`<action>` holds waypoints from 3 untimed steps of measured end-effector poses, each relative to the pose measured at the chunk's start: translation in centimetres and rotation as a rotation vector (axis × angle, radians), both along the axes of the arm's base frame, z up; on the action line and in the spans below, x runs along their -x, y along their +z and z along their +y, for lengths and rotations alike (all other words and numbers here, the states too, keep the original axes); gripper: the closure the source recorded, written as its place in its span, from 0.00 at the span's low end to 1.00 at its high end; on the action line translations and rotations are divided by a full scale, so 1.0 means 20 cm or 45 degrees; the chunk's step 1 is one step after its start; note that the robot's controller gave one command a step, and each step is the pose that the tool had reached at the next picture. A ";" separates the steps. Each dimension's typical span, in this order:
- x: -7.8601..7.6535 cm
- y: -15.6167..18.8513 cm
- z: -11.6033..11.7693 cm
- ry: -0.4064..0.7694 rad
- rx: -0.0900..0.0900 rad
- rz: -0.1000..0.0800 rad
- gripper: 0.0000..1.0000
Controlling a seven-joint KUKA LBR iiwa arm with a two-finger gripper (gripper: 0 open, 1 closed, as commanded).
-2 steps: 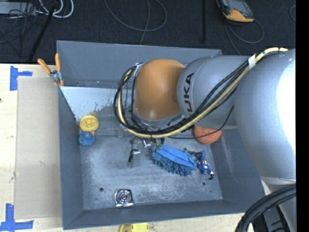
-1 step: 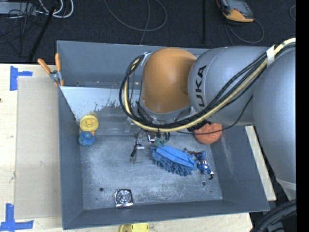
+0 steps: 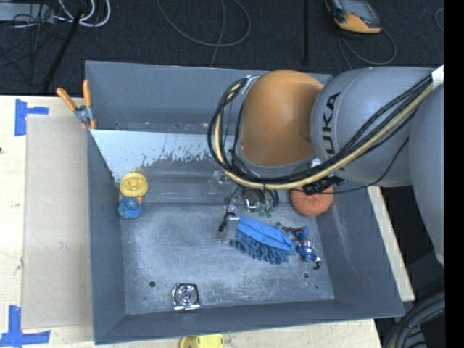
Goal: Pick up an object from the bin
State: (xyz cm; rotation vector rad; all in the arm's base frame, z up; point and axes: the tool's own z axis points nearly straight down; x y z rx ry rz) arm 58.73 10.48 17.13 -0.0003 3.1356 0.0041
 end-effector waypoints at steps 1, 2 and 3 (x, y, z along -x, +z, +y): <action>0.03 -0.25 -0.16 0.217 0.007 0.003 0.00; -0.04 -0.39 -0.27 0.066 0.002 0.008 0.00; 0.08 -0.32 -0.61 0.338 0.003 0.009 1.00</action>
Offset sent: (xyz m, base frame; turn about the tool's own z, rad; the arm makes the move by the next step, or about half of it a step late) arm 0.0196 -0.0717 -0.0894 0.0105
